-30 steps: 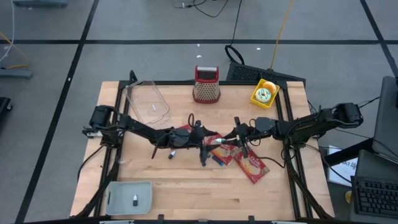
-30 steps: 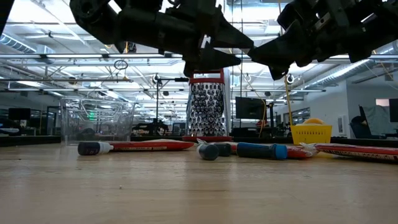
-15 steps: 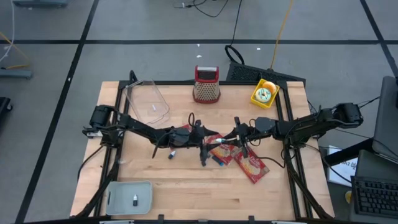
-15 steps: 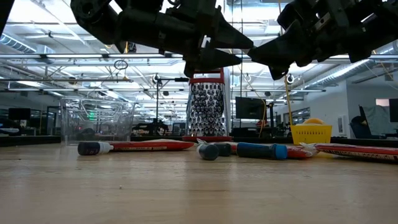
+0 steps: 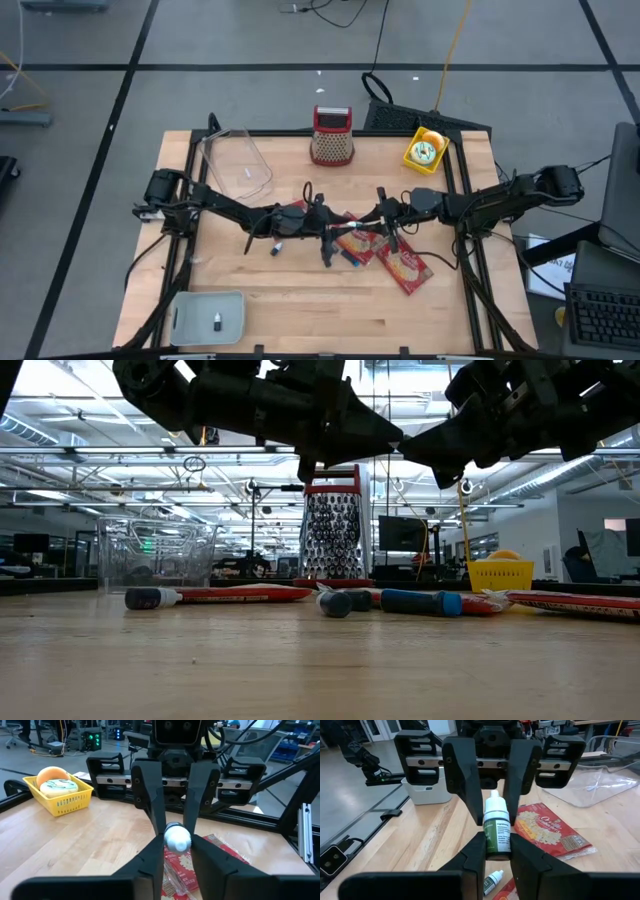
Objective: Pick & Place Food Item
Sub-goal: Put the top green food coloring bottle into the gray bin
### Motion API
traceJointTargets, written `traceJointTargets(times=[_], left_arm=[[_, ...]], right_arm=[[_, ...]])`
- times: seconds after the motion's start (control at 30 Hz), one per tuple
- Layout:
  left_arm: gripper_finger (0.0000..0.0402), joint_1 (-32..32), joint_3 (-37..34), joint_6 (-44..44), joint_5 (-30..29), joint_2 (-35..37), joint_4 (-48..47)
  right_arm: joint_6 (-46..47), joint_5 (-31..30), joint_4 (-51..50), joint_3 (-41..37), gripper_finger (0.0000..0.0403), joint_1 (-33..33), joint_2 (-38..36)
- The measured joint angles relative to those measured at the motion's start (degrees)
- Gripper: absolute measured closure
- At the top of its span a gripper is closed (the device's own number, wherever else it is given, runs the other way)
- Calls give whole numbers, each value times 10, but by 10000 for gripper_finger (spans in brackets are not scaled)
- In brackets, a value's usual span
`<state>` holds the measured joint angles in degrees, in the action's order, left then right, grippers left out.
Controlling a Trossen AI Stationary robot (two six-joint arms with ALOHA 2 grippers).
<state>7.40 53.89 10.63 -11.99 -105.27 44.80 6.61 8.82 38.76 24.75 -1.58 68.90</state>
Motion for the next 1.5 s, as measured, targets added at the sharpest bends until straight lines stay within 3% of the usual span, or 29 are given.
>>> traceJointTargets(times=[0.27, 0.53, 0.93, 1.07, 1.2, 1.3, 1.5], left_arm=[[353, 0, 0, -11, -1, 0, -1], [348, 0, 0, -22, -7, 53, -44], [375, 63, 0, 25, 2, 204, -311], [398, 117, 0, 48, -37, 237, -368], [390, 153, 0, 65, -113, 239, -383], [388, 165, 0, 65, -124, 239, -390], [387, 153, 0, 85, -148, 235, -404]], right_arm=[[1, 1, -5, 0, 343, 0, 0], [2, 5, -14, 2, 310, 0, -1], [2, 5, -26, 0, 296, 0, 0], [-2, 4, -28, 0, 298, 0, 0], [-2, 3, -32, 0, 296, 0, 0], [-2, 0, -31, 0, 295, 0, 13], [-3, -112, -16, 0, 294, 0, 61]])
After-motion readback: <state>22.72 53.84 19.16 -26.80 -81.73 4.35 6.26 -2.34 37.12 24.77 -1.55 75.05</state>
